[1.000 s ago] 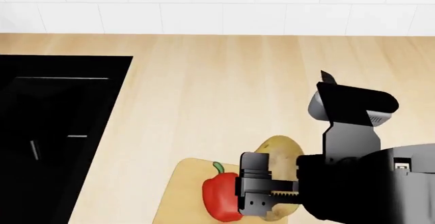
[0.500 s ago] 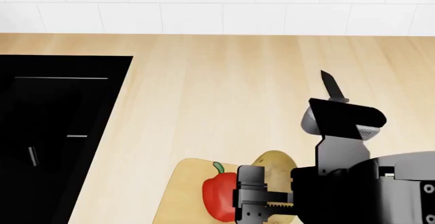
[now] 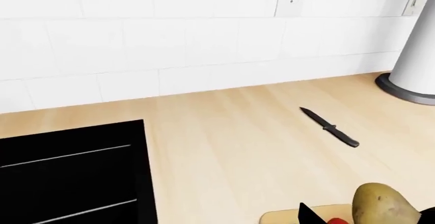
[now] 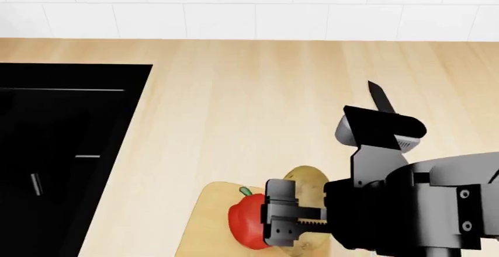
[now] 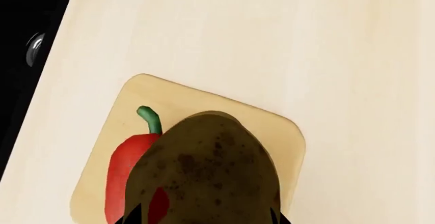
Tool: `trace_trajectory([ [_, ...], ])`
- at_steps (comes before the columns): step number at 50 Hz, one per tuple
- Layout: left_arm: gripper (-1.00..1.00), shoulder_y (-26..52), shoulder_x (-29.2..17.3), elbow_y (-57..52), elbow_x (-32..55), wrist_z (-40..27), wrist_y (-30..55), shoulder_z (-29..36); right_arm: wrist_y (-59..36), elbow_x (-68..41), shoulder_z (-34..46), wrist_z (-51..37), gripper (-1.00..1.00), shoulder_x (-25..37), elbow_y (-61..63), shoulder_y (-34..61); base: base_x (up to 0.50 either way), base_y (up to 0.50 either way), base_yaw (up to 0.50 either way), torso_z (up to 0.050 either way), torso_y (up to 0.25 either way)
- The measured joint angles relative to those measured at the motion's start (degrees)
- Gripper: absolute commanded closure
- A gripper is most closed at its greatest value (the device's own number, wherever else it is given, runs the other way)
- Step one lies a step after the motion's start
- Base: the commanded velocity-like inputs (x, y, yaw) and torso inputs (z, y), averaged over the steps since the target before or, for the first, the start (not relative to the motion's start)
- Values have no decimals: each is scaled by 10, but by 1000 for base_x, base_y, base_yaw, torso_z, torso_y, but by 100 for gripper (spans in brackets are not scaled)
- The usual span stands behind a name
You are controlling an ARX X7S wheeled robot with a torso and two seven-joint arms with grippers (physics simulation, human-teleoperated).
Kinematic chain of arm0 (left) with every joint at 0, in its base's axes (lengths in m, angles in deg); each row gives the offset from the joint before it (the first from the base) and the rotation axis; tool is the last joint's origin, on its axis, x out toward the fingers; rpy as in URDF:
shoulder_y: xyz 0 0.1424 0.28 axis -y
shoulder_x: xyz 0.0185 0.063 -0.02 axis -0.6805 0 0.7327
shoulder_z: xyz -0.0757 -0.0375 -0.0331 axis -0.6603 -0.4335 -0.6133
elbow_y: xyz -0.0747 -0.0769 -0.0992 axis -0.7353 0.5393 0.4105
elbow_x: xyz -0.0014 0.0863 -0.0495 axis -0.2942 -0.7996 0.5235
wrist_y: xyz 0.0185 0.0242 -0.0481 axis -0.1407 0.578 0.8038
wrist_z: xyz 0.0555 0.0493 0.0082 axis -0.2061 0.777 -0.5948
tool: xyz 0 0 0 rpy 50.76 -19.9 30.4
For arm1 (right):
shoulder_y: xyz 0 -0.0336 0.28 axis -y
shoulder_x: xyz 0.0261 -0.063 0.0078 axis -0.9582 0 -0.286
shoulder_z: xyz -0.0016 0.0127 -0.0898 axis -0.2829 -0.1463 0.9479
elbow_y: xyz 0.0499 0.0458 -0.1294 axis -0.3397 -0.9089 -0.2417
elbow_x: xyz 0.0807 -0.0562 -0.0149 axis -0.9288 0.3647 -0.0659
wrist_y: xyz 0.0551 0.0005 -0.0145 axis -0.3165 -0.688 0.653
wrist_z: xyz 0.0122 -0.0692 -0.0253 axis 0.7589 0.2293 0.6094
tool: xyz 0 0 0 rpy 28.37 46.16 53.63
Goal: Pick the vegetables from the sink and place them on the cutting board.
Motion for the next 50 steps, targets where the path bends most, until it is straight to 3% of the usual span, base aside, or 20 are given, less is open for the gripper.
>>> trace_trajectory([
  [15,-100,-12,-4,2,-10,8,-5,-2,-7,8,-1,29,100,-23,-38,6,1,0,1,0,0],
  [16,-100,-12,-4,2,-11,9,-5,-3,-7,8,-1,29,-100,-24,-39,6,0,0,3,0,0],
  [50,-100,-3,1,-3,-4,5,-10,7,-12,16,-4,7,-100,2,-11,10,0,0,0,0,0],
])
